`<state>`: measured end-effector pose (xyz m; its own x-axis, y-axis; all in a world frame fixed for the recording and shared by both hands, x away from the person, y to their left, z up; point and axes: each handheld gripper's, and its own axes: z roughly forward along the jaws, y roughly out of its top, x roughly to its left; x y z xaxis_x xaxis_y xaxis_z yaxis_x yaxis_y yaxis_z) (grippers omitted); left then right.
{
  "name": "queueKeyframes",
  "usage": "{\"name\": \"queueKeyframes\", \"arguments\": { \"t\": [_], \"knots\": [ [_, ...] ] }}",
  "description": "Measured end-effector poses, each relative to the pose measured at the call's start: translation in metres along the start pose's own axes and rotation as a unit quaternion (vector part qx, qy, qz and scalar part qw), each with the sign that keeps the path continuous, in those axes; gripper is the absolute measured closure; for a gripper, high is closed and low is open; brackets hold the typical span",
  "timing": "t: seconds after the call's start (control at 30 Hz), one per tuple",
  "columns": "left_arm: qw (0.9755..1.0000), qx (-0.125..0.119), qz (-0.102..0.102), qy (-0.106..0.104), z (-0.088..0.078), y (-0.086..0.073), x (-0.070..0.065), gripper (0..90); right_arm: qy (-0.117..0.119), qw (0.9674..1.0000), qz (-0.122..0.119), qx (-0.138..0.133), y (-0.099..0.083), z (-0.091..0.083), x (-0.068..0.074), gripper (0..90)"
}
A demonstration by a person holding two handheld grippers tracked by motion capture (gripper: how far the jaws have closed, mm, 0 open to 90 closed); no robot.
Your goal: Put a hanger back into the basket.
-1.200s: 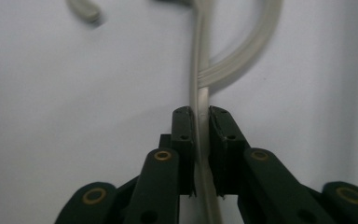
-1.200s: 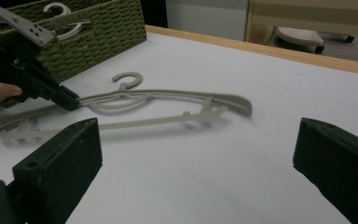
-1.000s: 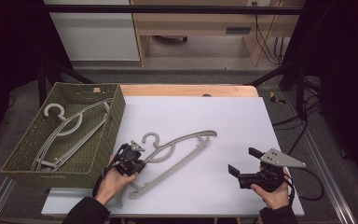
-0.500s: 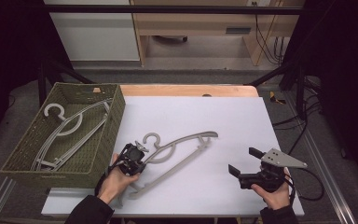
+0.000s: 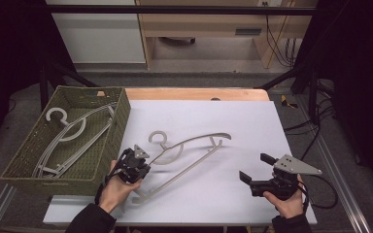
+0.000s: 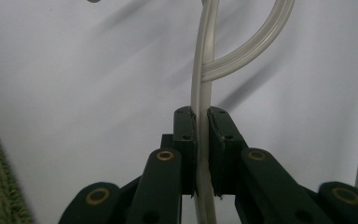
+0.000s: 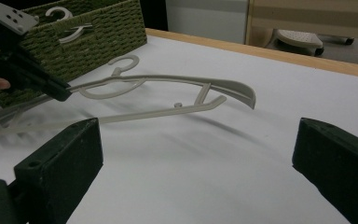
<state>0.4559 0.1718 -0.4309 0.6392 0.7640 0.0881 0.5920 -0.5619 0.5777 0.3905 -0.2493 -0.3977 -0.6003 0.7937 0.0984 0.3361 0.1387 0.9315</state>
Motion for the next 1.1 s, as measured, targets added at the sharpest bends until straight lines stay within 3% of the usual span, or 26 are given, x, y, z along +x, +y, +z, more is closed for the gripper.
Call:
{"name": "queueKeyframes", "arguments": {
  "t": [0.37,0.7,0.77,1.1],
  "knots": [
    [0.9995,-0.03,0.002,0.006,-0.03,0.004,0.0,82.2,-0.003,1.0,0.001,-0.001,0.0,-0.001,-0.001,1.8],
    [0.9978,-0.058,0.014,0.029,-0.064,0.011,0.006,82.2,-0.004,1.0,0.001,-0.002,0.0,-0.002,-0.002,1.8],
    [0.9967,-0.072,0.013,0.035,-0.077,0.013,0.011,82.3,-0.004,1.0,0.001,-0.003,0.0,-0.002,-0.002,1.8],
    [0.9943,-0.086,0.017,0.061,-0.109,0.019,0.029,82.3,-0.005,1.0,0.001,-0.001,0.0,-0.001,-0.003,1.6]
  ]
}}
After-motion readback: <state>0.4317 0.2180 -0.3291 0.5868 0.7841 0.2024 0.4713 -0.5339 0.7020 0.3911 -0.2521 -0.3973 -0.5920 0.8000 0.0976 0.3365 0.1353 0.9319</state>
